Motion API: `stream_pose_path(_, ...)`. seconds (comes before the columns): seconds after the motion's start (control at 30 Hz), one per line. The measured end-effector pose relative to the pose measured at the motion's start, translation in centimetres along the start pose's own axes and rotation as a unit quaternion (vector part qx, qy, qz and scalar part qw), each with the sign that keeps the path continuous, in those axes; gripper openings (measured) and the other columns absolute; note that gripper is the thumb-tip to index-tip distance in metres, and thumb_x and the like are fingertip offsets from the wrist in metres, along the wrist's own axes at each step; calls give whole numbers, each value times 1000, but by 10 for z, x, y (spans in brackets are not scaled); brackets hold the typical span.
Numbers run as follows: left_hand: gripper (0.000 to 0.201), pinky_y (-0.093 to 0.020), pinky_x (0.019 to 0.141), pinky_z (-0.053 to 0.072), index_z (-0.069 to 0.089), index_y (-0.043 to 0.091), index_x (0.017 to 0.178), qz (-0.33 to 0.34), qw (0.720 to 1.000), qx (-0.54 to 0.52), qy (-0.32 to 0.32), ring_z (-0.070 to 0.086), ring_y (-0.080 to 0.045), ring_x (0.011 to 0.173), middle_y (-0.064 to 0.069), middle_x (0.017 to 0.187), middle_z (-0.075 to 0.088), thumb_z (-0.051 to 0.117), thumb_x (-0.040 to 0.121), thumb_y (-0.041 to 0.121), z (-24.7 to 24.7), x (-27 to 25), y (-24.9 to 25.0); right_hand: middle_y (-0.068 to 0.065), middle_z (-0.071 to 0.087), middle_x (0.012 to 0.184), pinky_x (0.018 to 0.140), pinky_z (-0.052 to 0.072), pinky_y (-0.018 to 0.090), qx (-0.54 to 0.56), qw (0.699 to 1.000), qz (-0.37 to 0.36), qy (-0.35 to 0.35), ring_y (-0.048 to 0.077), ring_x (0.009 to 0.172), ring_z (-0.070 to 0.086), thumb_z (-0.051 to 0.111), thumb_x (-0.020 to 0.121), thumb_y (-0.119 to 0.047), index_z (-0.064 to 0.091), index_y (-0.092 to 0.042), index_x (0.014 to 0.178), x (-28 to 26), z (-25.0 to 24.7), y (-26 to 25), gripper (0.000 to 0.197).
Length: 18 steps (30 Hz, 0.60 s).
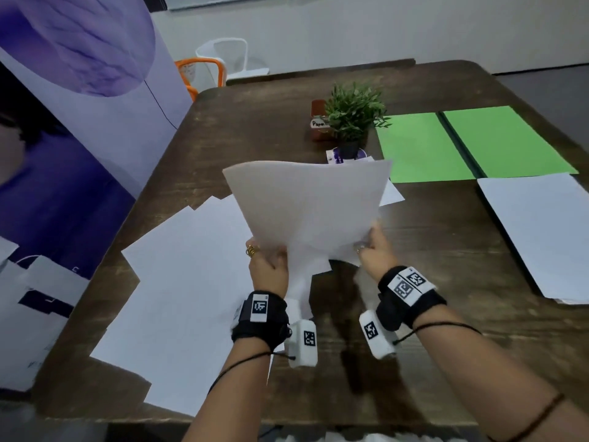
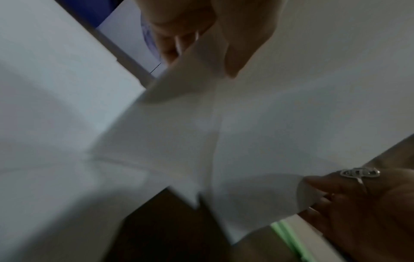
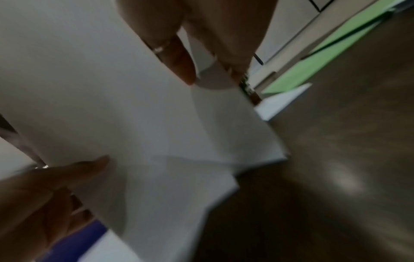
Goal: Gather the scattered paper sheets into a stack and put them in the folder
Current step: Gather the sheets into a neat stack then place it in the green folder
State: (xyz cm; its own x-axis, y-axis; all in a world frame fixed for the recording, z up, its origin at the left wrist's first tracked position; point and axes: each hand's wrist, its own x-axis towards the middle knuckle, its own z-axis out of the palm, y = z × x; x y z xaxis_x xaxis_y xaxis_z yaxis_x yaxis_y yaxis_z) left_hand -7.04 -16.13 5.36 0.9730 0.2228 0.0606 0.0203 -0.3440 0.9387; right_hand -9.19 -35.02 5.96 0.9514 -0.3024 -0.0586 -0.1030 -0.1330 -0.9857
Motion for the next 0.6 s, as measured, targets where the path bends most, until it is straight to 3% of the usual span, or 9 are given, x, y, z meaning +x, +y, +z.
stream_pose_path(0.03,31,-23,78,43,47,-2,119,-34,998,37,-23,61,-31,95,-15,103,62,55,90,6,7,-4,-5,2,58,114,80,41,12,-35,998,30,-31,12,104,54,46,84,17,45,-8,129,-2,-3,13,51)
stream_pose_path(0.1,28,-29,81,41,51,-8,117,-81,992,87,-40,58,-41,102,-25,109,61,52,92,5,19,-11,-4,2,58,111,77,41,11,-61,995,61,-52,15,106,50,46,85,19,49,4,126,-3,-13,30,44)
stream_pose_path(0.17,27,-28,82,39,51,-12,115,-63,993,88,-42,56,-42,103,-27,112,59,52,92,2,31,-17,13,0,59,97,65,38,1,-49,997,57,-10,8,90,56,46,85,19,55,10,117,1,-29,29,34)
stream_pose_path(0.23,25,-29,83,40,50,-14,113,-36,995,82,-45,57,-41,102,-27,111,59,51,91,-3,47,-21,34,5,60,91,58,37,0,-48,997,47,48,8,82,55,48,87,16,59,11,108,9,-54,22,25)
stream_pose_path(0.33,29,-29,80,42,48,-7,112,-10,993,63,-97,57,-33,91,-22,103,59,48,83,-12,92,-22,61,22,63,100,67,38,19,-72,990,51,110,17,88,51,47,89,9,58,11,106,24,-108,25,20)
stream_pose_path(0.47,29,-27,71,41,55,2,107,-11,970,112,-215,59,-32,90,-17,95,58,45,83,-11,177,-40,93,27,59,109,86,43,39,-177,963,115,169,37,104,55,43,90,-2,54,10,107,32,-204,42,24)
stream_pose_path(0.53,19,-28,77,41,48,4,104,-18,951,150,-269,57,-34,102,-17,96,54,48,88,-5,227,-58,112,28,54,117,90,38,37,-247,939,135,197,38,114,47,38,92,-1,51,7,118,31,-255,44,30)
stream_pose_path(0.6,23,-23,82,40,47,-4,114,-18,936,174,-307,54,-33,110,-21,109,56,48,91,0,278,-79,128,27,52,120,88,38,36,-289,919,162,215,38,115,46,36,93,1,45,2,126,29,-307,44,34)
